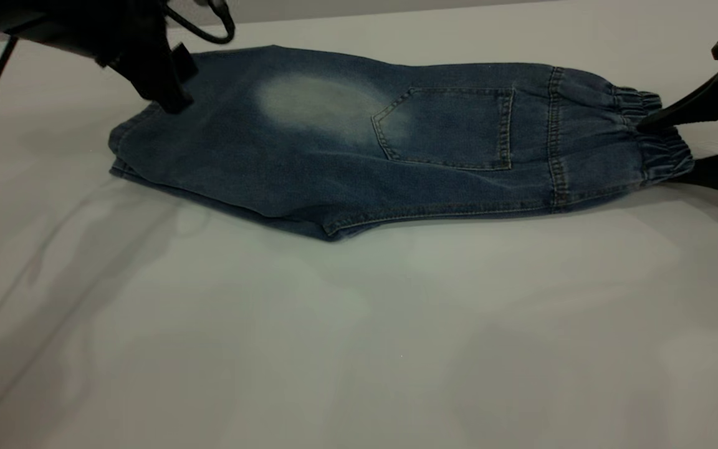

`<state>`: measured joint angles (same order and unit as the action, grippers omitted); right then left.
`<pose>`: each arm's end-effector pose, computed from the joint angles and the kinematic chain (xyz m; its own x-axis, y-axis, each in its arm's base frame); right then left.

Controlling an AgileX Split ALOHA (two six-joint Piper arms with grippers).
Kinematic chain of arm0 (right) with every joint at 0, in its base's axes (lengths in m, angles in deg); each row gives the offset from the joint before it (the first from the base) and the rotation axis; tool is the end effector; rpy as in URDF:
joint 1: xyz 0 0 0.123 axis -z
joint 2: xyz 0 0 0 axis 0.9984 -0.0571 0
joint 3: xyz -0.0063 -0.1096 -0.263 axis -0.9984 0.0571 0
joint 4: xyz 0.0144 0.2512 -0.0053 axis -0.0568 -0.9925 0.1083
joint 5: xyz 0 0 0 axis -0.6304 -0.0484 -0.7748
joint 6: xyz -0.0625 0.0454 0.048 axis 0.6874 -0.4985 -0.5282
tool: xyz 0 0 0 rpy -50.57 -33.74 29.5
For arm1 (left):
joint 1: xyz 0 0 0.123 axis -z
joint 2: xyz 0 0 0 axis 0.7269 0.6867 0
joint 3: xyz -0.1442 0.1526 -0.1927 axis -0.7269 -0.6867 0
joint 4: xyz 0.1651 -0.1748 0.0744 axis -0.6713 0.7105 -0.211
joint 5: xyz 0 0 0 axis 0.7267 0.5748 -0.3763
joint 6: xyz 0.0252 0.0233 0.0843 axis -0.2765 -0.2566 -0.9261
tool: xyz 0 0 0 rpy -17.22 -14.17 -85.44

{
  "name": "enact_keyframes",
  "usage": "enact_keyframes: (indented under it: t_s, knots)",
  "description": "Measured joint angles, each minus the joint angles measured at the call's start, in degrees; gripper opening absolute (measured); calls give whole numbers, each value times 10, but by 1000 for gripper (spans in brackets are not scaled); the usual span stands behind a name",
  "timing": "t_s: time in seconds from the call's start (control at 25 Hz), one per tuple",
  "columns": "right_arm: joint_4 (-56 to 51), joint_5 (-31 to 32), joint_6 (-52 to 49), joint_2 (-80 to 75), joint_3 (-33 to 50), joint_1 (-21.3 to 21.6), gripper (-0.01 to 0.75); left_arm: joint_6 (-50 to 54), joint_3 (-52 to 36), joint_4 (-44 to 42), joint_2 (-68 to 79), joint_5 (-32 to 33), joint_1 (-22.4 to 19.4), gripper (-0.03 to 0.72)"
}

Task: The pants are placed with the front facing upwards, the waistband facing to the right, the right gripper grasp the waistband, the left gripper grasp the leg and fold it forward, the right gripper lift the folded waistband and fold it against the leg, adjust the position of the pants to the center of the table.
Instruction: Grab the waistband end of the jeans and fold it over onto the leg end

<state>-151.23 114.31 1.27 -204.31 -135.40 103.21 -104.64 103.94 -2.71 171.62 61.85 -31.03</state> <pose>0.3266 -0.0274 0.0248 -0.7445 0.6640 0.0687 0.4514 0.4249 0.7846 0.3967 -0.1016 0.0921 -0.2546 0.8534 -0.4548 0.5939 0.5091 0.6230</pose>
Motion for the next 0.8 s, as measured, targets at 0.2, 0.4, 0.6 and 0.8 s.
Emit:
enact_keyframes:
  t_s: [0.2, 0.4, 0.6, 0.8]
  knots:
    - [0, 23, 21, 0, 0, 0, 94, 104, 0, -114, 13, -9, 26, 456]
    - [0, 56, 35, -1, 0, 0, 39, 255, 18, -260, 40, -28, 52, 456]
    - [0, 95, 51, -1, 0, 0, 39, 436, 61, -395, 79, -30, 59, 452]
    - [2, 138, 62, -1, -9, 0, 39, 595, 82, -511, 103, -32, 66, 426]
